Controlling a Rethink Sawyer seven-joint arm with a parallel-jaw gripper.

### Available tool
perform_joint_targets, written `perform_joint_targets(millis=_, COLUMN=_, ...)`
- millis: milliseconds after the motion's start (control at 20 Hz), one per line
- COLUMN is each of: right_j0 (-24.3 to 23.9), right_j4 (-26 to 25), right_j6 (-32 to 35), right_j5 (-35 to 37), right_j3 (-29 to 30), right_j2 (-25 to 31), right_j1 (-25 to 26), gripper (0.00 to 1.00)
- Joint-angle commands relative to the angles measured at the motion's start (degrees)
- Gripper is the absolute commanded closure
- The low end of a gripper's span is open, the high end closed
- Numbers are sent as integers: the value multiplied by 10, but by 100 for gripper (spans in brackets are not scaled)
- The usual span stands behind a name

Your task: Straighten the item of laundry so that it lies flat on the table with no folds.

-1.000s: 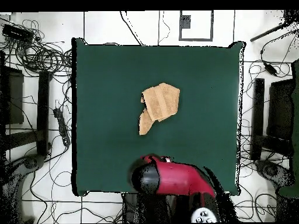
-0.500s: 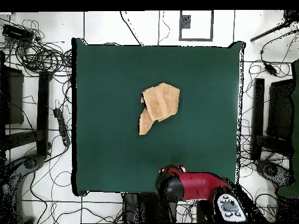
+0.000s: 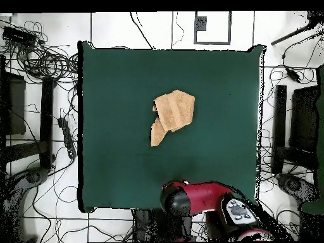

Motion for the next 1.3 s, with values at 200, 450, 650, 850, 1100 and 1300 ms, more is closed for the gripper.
perform_joint_targets(millis=200, right_j0=137, right_j4=143, right_j6=132, right_j5=68, right_j3=-97, right_j2=69, right_j1=28, gripper=0)
perform_joint_targets(millis=450, right_j0=162, right_j4=198, right_j6=124, right_j5=78, right_j3=-160, right_j2=46, right_j1=75, gripper=0)
perform_joint_targets(millis=650, right_j0=156, right_j4=225, right_j6=108, right_j5=87, right_j3=-178, right_j2=46, right_j1=80, gripper=0)
perform_joint_targets(millis=850, right_j0=169, right_j4=251, right_j6=101, right_j5=150, right_j3=-206, right_j2=35, right_j1=65, gripper=0)
perform_joint_targets(millis=1100, right_j0=181, right_j4=257, right_j6=95, right_j5=216, right_j3=-226, right_j2=22, right_j1=36, gripper=0)
perform_joint_targets(millis=1300, right_j0=184, right_j4=267, right_j6=99, right_j5=259, right_j3=-244, right_j2=19, right_j1=20, gripper=0)
